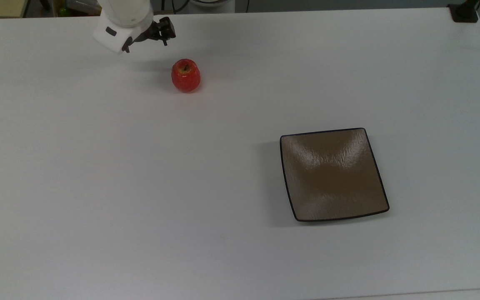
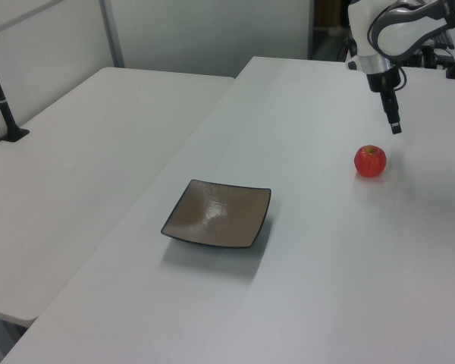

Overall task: Apples placed on a ceramic plate
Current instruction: 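Move the open gripper down over the red apple, then close the gripper around the red apple, then lift the apple and carry it over the brown square plate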

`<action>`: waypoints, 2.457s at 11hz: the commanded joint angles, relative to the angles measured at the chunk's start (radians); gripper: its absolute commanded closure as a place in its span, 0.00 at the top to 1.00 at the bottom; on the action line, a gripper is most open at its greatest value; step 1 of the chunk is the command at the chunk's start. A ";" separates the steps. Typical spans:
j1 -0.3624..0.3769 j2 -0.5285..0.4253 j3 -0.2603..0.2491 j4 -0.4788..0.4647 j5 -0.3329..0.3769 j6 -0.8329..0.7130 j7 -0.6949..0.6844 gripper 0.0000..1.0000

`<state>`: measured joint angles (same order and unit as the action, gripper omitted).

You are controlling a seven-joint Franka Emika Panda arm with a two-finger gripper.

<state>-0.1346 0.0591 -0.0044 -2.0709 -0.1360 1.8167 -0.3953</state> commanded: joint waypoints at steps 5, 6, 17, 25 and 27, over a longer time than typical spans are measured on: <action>0.117 0.019 0.003 -0.026 0.036 0.042 -0.005 1.00; 0.150 0.049 0.003 -0.028 0.039 0.080 0.027 1.00; 0.207 0.120 0.003 -0.015 -0.008 0.159 0.110 0.25; 0.257 0.096 0.014 0.469 0.098 -0.250 0.142 0.23; 0.311 0.105 0.014 0.555 0.121 -0.260 0.214 0.23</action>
<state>0.1111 0.1372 0.0114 -1.6269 -0.0400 1.6010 -0.2637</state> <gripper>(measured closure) 0.251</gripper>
